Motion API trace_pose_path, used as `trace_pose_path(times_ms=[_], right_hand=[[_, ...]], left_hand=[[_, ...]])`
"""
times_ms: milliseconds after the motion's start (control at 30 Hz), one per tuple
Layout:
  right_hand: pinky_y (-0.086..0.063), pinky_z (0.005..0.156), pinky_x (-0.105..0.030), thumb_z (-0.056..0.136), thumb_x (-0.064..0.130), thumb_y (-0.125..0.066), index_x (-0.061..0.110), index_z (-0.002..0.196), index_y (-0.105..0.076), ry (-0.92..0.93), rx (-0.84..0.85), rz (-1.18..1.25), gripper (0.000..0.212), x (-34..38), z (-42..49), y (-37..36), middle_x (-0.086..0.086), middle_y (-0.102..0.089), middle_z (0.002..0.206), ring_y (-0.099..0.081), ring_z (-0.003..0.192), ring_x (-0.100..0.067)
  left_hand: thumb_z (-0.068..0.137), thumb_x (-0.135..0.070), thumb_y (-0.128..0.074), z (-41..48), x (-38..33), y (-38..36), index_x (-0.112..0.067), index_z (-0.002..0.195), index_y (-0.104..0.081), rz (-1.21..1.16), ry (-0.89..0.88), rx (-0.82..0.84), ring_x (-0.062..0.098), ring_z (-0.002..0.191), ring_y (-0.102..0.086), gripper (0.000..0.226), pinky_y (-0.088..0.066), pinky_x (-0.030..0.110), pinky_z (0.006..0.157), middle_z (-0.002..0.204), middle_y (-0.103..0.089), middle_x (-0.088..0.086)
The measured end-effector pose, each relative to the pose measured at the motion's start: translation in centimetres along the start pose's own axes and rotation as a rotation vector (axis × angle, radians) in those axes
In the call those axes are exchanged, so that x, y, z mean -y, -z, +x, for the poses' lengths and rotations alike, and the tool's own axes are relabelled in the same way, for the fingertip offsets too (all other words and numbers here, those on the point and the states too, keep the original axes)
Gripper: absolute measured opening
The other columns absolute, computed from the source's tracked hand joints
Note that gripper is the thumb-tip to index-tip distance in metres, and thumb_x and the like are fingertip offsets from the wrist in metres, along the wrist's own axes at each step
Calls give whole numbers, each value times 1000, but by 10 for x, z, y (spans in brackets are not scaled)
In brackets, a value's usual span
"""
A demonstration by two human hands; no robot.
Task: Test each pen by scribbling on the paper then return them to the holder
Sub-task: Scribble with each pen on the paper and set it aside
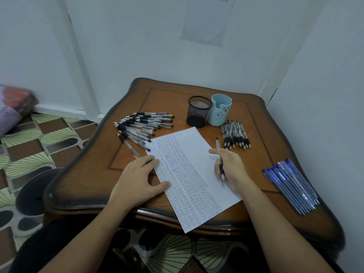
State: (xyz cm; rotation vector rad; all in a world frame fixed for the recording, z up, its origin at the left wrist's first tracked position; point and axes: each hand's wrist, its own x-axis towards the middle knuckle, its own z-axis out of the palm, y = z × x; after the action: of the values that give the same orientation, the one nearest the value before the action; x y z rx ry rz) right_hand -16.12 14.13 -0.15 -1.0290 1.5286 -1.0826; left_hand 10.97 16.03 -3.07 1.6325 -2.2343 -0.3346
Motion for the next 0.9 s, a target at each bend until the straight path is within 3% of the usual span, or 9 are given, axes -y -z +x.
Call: trace_pose_path(times_ms=[133,300,433,600,667,733,800,900], right_hand=[[-29,43,-24,101,12,-44,7,104,-66,-86,-2,-4,23,23,20,4,-2,-43,61,-35,51,-12],[-36,43,-23,101,15,-52,10,86,-66,52,-252,-380,21,51,68,26,-8,-54,71,-43,52,-13],[-44,58,-30,100,18,-54,5,97,-69,49,-369,-685,20,55,104,43,-10,-65,88,-54,66,-18],[-36,51,-27,100,24,-55,3,105,-62,-6,-365,-892,23,57,117,45,-8,-58,80,-54,66,-17],[-39,54,-27,99,26,-56,4,104,-62,-8,-358,-986,23,55,115,41,-7,-57,79,-54,68,-18],[-51,70,-33,98,29,-57,5,109,-65,57,-412,-1097,28,52,112,34,-10,-62,92,-59,85,-23],[-51,84,-37,99,30,-54,8,116,-67,216,-466,-1195,31,49,107,22,-12,-63,107,-57,100,-26],[-45,81,-33,99,20,-54,9,111,-72,496,-315,-1124,25,49,101,-12,-9,-64,104,-55,102,-24]], left_hand=[[67,-86,-32,0,-1,0,-26,142,-46,-10,-8,-15,8,136,-31,97,-19,28,112,148,-38,-11],[68,-86,-33,1,1,-1,-26,142,-46,-23,-15,-29,8,137,-31,97,-17,27,112,148,-38,-11],[68,-86,-34,2,3,-3,-25,142,-47,-31,-19,-38,9,136,-32,97,-17,27,111,148,-39,-10],[68,-88,-30,2,3,-3,-28,145,-42,-21,-23,-25,7,138,-28,98,-16,27,113,150,-35,-12],[68,-87,-30,2,3,-2,-28,145,-41,-28,-21,-30,6,138,-27,98,-14,26,113,151,-34,-12],[68,-87,-29,2,3,-1,-28,145,-40,-24,-20,-30,6,139,-26,98,-13,25,113,151,-33,-13],[68,-87,-30,2,3,-2,-28,146,-40,-18,-21,-27,6,139,-25,98,-13,26,114,151,-32,-13],[70,-86,-34,2,4,-3,-26,145,-42,-47,-19,-30,8,139,-27,96,-15,29,115,151,-34,-10]])
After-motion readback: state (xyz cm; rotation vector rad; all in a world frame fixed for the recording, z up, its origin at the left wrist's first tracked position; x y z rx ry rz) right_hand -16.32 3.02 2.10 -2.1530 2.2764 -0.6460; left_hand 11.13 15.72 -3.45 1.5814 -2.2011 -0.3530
